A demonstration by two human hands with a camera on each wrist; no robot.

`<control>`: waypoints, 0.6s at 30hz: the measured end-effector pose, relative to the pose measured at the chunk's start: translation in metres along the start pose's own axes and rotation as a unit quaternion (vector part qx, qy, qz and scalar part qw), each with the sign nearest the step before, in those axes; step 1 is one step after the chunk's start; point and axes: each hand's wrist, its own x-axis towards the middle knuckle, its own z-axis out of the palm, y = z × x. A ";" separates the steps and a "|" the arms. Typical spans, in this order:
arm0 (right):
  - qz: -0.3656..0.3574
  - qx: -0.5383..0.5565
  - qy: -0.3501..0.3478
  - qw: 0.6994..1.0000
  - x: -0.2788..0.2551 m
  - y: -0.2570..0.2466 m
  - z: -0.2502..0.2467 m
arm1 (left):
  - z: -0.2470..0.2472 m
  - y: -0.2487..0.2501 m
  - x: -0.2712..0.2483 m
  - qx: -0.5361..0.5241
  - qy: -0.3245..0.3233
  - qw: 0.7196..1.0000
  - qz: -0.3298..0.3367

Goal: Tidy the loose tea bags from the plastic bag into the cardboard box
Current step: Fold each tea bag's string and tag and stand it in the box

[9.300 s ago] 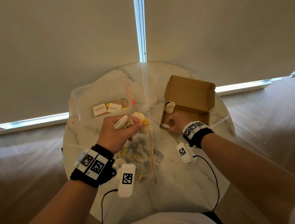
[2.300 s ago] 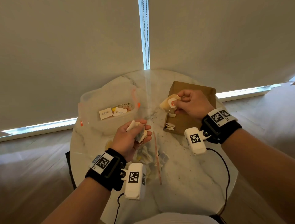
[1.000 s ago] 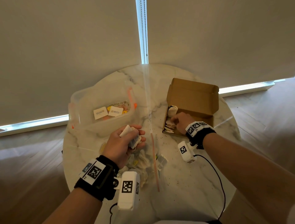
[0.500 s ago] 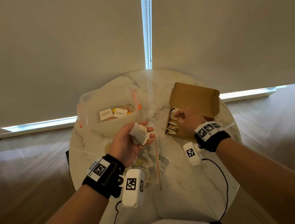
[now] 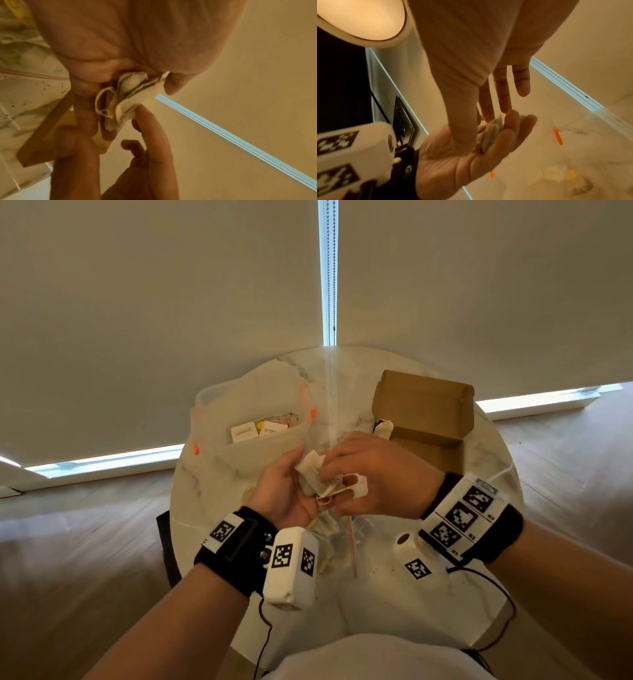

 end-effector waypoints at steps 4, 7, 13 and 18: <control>0.010 0.005 0.027 1.000 -0.007 -0.006 0.002 | 0.002 -0.004 -0.005 0.020 -0.020 1.000 -0.001; 0.026 0.021 0.044 0.998 -0.009 -0.006 -0.001 | 0.001 -0.006 -0.006 0.011 -0.044 0.999 0.011; 0.035 0.019 0.071 0.997 -0.013 -0.006 -0.001 | -0.001 -0.010 -0.009 0.001 -0.109 0.994 0.030; 0.140 0.108 0.173 0.969 -0.016 -0.004 -0.008 | 0.001 -0.014 -0.005 0.021 -0.104 0.994 0.030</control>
